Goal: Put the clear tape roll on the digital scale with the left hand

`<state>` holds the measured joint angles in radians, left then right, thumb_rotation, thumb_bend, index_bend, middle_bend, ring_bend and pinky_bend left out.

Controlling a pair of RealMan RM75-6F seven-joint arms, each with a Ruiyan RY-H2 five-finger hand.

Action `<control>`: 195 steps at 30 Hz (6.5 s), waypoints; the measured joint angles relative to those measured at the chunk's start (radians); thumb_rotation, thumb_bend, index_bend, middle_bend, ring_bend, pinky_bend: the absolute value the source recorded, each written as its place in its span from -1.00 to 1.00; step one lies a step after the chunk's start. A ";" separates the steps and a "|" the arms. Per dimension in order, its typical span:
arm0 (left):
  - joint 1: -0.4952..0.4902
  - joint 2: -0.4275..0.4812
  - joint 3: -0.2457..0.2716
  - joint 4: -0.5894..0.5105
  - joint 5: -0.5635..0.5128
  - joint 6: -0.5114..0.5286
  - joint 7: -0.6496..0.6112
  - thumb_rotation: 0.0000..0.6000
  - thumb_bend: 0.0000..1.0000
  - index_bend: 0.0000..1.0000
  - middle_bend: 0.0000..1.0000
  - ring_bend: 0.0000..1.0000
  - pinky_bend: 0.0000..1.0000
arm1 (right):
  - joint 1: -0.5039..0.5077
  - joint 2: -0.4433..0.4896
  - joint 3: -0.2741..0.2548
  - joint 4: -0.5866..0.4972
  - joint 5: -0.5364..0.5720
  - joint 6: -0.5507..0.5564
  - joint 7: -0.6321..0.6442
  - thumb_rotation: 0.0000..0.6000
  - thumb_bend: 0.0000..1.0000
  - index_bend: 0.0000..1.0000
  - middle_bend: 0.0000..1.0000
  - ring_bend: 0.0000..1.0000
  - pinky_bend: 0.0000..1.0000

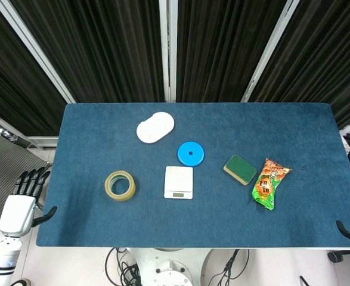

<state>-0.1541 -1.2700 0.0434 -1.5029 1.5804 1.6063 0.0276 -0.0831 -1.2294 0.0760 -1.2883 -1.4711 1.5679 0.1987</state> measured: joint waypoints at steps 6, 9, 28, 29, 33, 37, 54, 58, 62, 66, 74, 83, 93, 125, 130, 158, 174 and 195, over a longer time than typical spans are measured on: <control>0.009 0.014 0.008 -0.016 0.017 -0.015 0.000 1.00 -0.61 -0.96 -1.00 -1.00 -1.00 | 0.009 0.005 -0.002 -0.005 0.005 -0.015 0.000 1.00 -0.77 -1.00 -1.00 -1.00 -1.00; 0.007 0.020 0.010 -0.034 0.024 -0.027 0.006 1.00 -0.65 -0.96 -1.00 -1.00 -1.00 | 0.005 0.010 -0.001 -0.015 0.003 -0.003 0.007 1.00 -0.77 -1.00 -1.00 -1.00 -1.00; -0.262 -0.119 -0.008 -0.213 0.175 -0.425 0.091 1.00 -0.73 -0.98 -0.91 -1.00 -1.00 | 0.013 0.037 0.035 -0.073 0.054 -0.012 -0.011 1.00 -0.75 -1.00 -1.00 -1.00 -1.00; -0.286 -0.144 -0.014 -0.215 0.174 -0.463 0.097 1.00 -0.73 -0.98 -0.91 -1.00 -1.00 | 0.013 0.037 0.035 -0.073 0.055 -0.014 -0.009 1.00 -0.75 -1.00 -1.00 -1.00 -1.00; -0.356 -0.240 -0.040 -0.206 0.144 -0.572 0.120 1.00 -0.73 -0.98 -0.91 -1.00 -1.00 | 0.011 0.039 0.031 -0.069 0.056 -0.020 0.001 1.00 -0.75 -1.00 -1.00 -1.00 -1.00; -0.399 -0.329 -0.071 -0.152 0.070 -0.641 0.143 1.00 -0.73 -0.99 -0.90 -1.00 -1.00 | 0.010 0.043 0.032 -0.063 0.061 -0.024 0.019 1.00 -0.75 -1.00 -1.00 -1.00 -1.00; -0.457 -0.490 -0.094 0.042 -0.106 -0.704 0.196 1.00 -0.73 -0.99 -0.81 -1.00 -1.00 | 0.010 0.045 0.036 -0.040 0.075 -0.040 0.063 1.00 -0.75 -1.00 -1.00 -1.00 -1.00; -0.459 -0.493 -0.088 0.051 -0.108 -0.695 0.216 1.00 -0.73 -0.98 -0.79 -1.00 -1.00 | 0.008 0.045 0.037 -0.035 0.077 -0.039 0.068 1.00 -0.75 -1.00 -1.00 -1.00 -1.00; -0.459 -0.487 -0.079 0.049 -0.116 -0.685 0.230 1.00 -0.73 -0.98 -0.78 -1.00 -1.00 | 0.010 0.044 0.037 -0.032 0.079 -0.047 0.067 1.00 -0.75 -1.00 -1.00 -1.00 -1.00; -0.461 -0.479 -0.078 0.046 -0.136 -0.691 0.229 1.00 -0.73 -0.99 -0.78 -1.00 -1.00 | 0.013 0.042 0.035 -0.031 0.078 -0.053 0.061 1.00 -0.75 -1.00 -1.00 -1.00 -1.00; -0.469 -0.467 -0.075 0.031 -0.156 -0.697 0.234 1.00 -0.64 -0.99 -0.76 -1.00 -1.00 | 0.013 0.037 0.034 -0.027 0.085 -0.061 0.058 1.00 -0.74 -1.00 -1.00 -1.00 -1.00; -0.476 -0.463 -0.066 0.024 -0.175 -0.704 0.237 1.00 -0.64 -0.98 -0.73 -1.00 -1.00 | 0.014 0.033 0.031 -0.019 0.087 -0.070 0.058 1.00 -0.74 -1.00 -1.00 -1.00 -1.00; -0.497 -0.484 -0.062 0.048 -0.188 -0.729 0.249 1.00 -0.61 -0.98 -0.71 -1.00 -1.00 | 0.012 0.025 0.026 0.003 0.097 -0.090 0.069 1.00 -0.74 -1.00 -1.00 -1.00 -1.00; -0.445 -0.286 -0.087 -0.169 -0.138 -0.528 0.251 1.00 -0.75 -0.98 -1.00 -1.00 -1.00 | 0.005 0.029 0.022 -0.007 0.081 -0.073 0.073 1.00 -0.74 -1.00 -1.00 -1.00 -1.00; -0.424 -0.275 -0.103 -0.150 -0.205 -0.518 0.220 1.00 -0.82 -0.99 -1.00 -1.00 -1.00 | 0.001 0.036 0.029 -0.020 0.076 -0.048 0.078 1.00 -0.74 -1.00 -1.00 -1.00 -1.00; -0.430 -0.315 -0.146 0.029 -0.389 -0.631 0.146 1.00 -0.70 -0.68 -0.58 -0.82 -0.26 | -0.007 0.050 0.032 -0.029 0.072 -0.035 0.088 1.00 -0.74 -1.00 -1.00 -1.00 -1.00; -0.489 -0.316 -0.216 -0.065 -0.389 -0.624 0.189 1.00 -0.56 -0.25 -0.17 -0.43 0.12 | -0.003 0.051 0.030 -0.020 0.076 -0.053 0.100 1.00 -0.73 -1.00 -1.00 -1.00 -1.00; -0.783 -0.588 -0.352 0.156 -0.541 -0.770 0.301 1.00 -0.54 -0.31 -0.23 -0.44 0.06 | 0.006 0.043 0.027 0.022 0.083 -0.091 0.149 1.00 -0.73 -1.00 -1.00 -1.00 -1.00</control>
<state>-0.9369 -1.8581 -0.3090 -1.3474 1.0396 0.8366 0.3283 -0.0768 -1.1859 0.1030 -1.2667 -1.3883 1.4772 0.3477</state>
